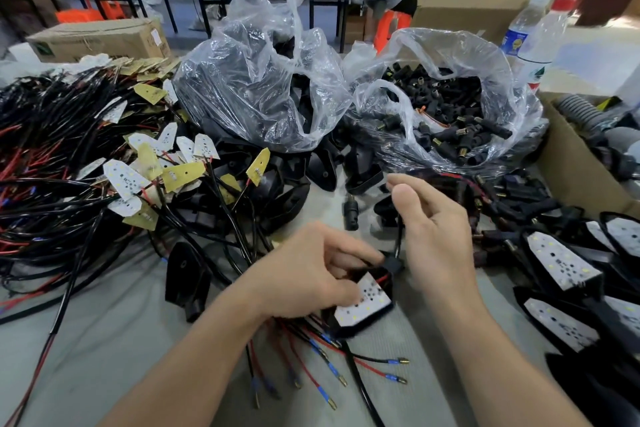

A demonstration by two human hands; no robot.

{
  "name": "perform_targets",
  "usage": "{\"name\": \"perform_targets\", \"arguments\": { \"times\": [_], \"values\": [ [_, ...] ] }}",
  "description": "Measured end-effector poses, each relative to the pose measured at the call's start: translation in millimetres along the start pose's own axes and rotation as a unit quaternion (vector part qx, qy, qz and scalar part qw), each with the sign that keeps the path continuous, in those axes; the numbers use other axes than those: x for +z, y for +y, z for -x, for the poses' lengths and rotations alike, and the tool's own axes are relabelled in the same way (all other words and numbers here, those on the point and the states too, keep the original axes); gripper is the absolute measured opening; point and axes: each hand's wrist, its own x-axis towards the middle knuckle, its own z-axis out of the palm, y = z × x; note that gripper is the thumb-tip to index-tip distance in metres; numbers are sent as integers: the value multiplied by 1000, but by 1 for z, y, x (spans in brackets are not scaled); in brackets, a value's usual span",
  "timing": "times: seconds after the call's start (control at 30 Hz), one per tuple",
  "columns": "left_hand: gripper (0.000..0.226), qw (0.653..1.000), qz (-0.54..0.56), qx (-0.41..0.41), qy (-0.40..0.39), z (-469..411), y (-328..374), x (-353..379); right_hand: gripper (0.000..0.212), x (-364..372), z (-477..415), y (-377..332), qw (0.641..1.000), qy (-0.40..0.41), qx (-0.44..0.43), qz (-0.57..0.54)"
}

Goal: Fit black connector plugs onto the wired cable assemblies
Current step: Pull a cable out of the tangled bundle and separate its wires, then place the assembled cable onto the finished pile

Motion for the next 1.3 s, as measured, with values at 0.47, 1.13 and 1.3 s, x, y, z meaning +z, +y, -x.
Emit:
{"name": "perform_targets", "arguments": {
  "times": [0.47, 1.13, 1.3],
  "values": [
    [31, 918, 264, -20, 295, -11, -2, -10, 35, 12, 26, -20, 931, -364, 14, -1],
    [22, 906, -37, -26, 420, -10, -12, 2, 26, -5, 8, 3, 965, -156, 40, 209],
    [29, 889, -176, -17, 423, -4, -7, 6, 29, -9, 9, -1, 922, -199, 34, 331]
  ]
}}
